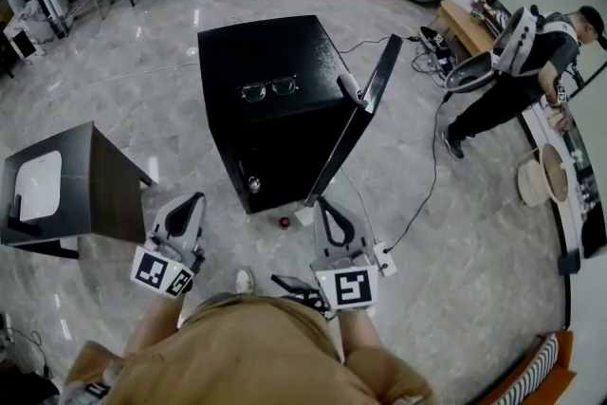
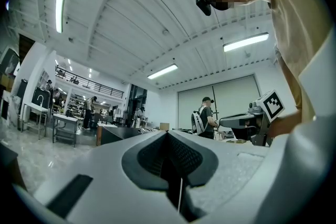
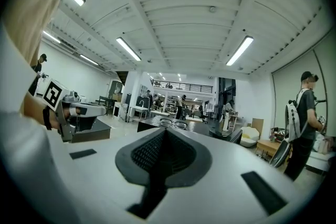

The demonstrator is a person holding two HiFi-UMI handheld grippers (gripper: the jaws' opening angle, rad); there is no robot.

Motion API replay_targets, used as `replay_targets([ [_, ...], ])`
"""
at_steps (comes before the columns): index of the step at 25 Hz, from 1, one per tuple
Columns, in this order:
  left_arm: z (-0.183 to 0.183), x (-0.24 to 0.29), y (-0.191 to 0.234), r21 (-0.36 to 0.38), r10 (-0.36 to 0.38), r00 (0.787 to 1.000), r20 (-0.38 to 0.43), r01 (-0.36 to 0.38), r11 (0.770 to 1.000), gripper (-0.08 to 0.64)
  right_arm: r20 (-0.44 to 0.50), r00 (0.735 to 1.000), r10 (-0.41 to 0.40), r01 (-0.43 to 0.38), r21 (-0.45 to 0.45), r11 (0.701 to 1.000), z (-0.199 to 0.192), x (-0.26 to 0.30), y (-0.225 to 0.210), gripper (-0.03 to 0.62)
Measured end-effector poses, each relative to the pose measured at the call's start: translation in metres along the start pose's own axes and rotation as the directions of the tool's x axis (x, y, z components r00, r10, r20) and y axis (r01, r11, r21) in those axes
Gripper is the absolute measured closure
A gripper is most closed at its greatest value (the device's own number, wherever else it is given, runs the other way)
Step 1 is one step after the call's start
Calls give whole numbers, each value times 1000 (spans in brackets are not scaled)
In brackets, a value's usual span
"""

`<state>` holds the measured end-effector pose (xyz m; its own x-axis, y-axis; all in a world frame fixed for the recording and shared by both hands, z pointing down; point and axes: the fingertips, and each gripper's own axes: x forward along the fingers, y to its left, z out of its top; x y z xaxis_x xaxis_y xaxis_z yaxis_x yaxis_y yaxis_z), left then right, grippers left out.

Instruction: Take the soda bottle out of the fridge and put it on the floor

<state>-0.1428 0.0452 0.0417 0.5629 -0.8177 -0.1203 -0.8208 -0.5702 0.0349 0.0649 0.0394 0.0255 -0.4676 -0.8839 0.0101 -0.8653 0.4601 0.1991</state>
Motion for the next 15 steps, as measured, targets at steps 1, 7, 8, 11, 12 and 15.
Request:
replay_targets([
  [1,1,1,2,3,3,1000,5,-3,1000,558,1,1000,-3,3,3,1000,0,0,-1,592],
  [7,0,2,13,1,23,1000,6,-23,1000,558,3,1000,-6,6,-3,1000,1,6,-5,592],
  [8,-1,2,15,0,25,1000,5,-25,1000,558,4,1000,-6,6,-8,1000,1,7,-4,592],
  [11,-1,5,16,-5,29,1000,11,-29,1000,558,-9,1000,-9,9,-10,1000,-2,3,-7,592],
  [12,-1,7,16,-6,27,999,17,-27,1000,558,-14,1000,-13,13,2,1000,-3,2,-9,592],
  [15,1,15,13,-4,13,999,31,-13,1000,558,-23,1000,-19,20,39,999,-5,1,-12,592],
])
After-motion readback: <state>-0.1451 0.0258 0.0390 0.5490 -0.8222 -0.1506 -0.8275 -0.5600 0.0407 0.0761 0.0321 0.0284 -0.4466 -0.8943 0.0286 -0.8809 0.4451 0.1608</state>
